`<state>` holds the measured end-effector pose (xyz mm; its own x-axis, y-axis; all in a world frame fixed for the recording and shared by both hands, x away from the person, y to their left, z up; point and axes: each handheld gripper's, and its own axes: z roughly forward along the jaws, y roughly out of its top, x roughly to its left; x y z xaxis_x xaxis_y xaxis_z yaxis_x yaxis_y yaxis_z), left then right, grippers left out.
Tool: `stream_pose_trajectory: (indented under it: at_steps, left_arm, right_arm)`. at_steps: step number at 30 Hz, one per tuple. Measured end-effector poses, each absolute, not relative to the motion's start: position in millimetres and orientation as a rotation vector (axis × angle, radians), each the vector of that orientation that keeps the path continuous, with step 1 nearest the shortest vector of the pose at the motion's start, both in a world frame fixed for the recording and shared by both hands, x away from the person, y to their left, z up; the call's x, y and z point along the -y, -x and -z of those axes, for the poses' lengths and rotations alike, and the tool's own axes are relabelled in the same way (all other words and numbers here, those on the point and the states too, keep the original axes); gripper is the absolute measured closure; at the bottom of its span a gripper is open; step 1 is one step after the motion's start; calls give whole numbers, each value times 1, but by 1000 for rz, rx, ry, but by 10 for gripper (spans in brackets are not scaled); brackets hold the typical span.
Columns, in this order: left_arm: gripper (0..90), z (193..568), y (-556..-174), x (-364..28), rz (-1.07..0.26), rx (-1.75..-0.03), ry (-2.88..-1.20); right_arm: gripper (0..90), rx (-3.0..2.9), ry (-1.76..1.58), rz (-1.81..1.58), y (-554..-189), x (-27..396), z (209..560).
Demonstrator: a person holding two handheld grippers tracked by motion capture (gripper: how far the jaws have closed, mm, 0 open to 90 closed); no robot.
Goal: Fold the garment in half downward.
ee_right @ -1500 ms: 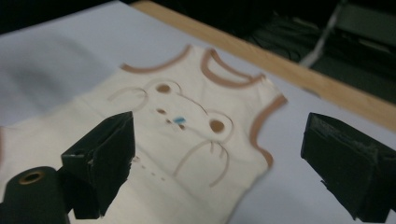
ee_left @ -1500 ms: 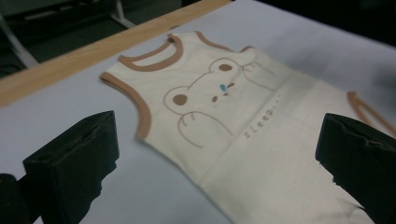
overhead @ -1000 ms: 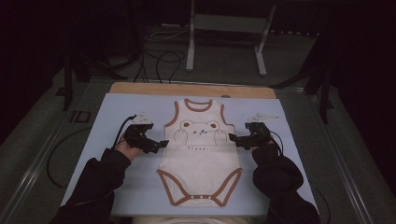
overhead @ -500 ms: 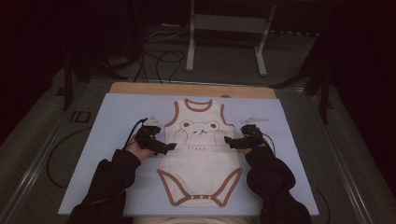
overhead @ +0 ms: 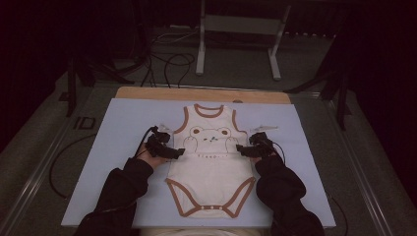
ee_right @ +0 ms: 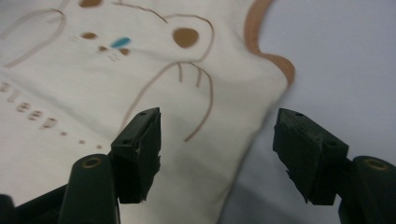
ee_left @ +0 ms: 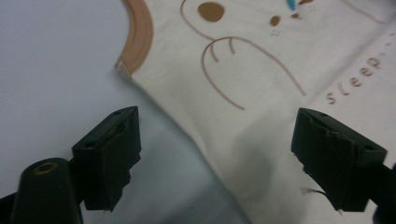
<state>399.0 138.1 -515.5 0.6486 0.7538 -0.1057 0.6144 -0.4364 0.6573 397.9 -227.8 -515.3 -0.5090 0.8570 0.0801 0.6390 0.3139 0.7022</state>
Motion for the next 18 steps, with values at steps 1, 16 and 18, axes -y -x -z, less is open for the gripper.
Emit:
stream_pose_trajectory:
  at_steps: [1, 16, 18]
  left_arm:
    - [211, 517, -399, -137, -276, -1061, -2193]
    - [510, 520, -399, -131, -347, -1052, -2209]
    - [554, 519, -399, -130, -343, -1052, -2215]
  right_arm:
    - [365, -2286, -1347, -1005, -398, 228, 517]
    - [684, -2335, -1284, -913, -400, 225, 519]
    - [746, -2347, -1268, -910, -399, 223, 518]
